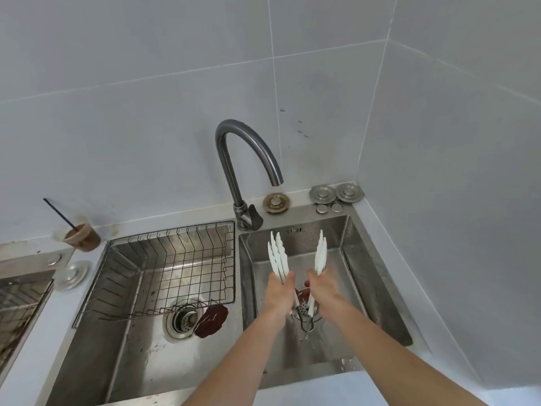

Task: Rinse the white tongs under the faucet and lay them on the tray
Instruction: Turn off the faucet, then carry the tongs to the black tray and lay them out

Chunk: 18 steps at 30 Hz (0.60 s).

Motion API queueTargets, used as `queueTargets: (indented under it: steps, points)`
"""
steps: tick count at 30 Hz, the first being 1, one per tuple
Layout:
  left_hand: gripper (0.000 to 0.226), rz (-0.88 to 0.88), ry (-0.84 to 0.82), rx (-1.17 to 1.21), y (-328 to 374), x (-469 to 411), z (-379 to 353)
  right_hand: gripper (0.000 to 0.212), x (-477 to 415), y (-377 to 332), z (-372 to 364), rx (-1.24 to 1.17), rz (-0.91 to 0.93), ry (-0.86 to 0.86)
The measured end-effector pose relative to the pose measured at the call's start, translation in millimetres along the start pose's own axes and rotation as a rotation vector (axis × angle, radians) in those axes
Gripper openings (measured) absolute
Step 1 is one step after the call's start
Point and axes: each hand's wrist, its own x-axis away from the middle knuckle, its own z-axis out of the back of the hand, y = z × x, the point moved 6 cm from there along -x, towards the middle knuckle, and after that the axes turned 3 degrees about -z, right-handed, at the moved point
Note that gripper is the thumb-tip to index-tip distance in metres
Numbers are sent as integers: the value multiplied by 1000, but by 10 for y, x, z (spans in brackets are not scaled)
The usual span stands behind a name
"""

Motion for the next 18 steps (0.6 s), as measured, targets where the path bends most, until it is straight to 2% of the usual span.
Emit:
queueTargets:
  steps: [4, 7, 10, 13, 15, 18]
  points:
    - [33, 190, -116, -24, -59, 13, 30, 25, 2, 140, -20, -68, -200, -72]
    - [25, 306, -206, -2, -129, 73, 36, 18, 75, 241, -53, -92, -310, -94]
    - [22, 380, -249, 17, -231, 109, 103, 25, 205, 314, -119, -71, -353, -100]
    - [21, 435, -298, 25, -353, 118, 175, 22, 321, 379, -181, -39, -395, -86]
    - [21, 457, -326, 33, -438, 126, 214, 20, 374, 421, -218, -28, -414, -64]
    - [20, 464, -369, 26, -542, 132, 242, 27, 446, 481, -266, -25, -421, -26]
